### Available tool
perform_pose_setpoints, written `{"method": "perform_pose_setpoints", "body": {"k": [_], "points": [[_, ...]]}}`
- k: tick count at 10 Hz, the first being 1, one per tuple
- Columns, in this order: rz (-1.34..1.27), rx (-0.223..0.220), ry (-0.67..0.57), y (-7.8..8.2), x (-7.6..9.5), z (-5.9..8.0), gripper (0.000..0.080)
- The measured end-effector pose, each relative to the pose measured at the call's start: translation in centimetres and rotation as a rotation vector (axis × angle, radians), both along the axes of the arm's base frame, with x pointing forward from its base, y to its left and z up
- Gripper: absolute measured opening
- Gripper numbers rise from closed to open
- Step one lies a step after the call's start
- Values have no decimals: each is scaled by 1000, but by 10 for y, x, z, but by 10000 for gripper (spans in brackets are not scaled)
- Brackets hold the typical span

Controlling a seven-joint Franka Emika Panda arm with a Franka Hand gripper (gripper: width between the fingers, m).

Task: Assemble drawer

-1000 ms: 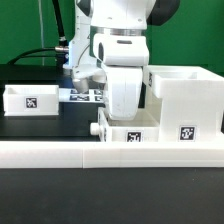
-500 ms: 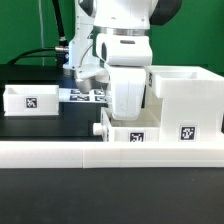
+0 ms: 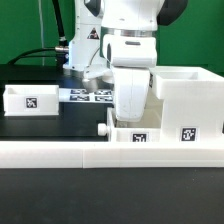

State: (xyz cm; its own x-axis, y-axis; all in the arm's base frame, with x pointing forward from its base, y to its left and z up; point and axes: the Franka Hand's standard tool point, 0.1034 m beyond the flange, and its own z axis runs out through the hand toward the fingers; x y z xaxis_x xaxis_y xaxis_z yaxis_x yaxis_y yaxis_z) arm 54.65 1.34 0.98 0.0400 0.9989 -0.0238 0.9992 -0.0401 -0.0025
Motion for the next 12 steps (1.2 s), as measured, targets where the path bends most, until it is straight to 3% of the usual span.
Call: {"method": "perform_pose_setpoints", "body": {"k": [2,4,5,6,7,11,12], "points": [[0,0,0,-2,0,0,42],[-2,-1,3,-2,1,1,382],[-3,-1,1,-1,2,2,382],[-7,-2,-1,-1,4,6,551],[-9,-5,-1,-2,5,14,619],[-24,-23,10,-16,10,50,648],[-30,-24,13,-24,11,51,649]]}}
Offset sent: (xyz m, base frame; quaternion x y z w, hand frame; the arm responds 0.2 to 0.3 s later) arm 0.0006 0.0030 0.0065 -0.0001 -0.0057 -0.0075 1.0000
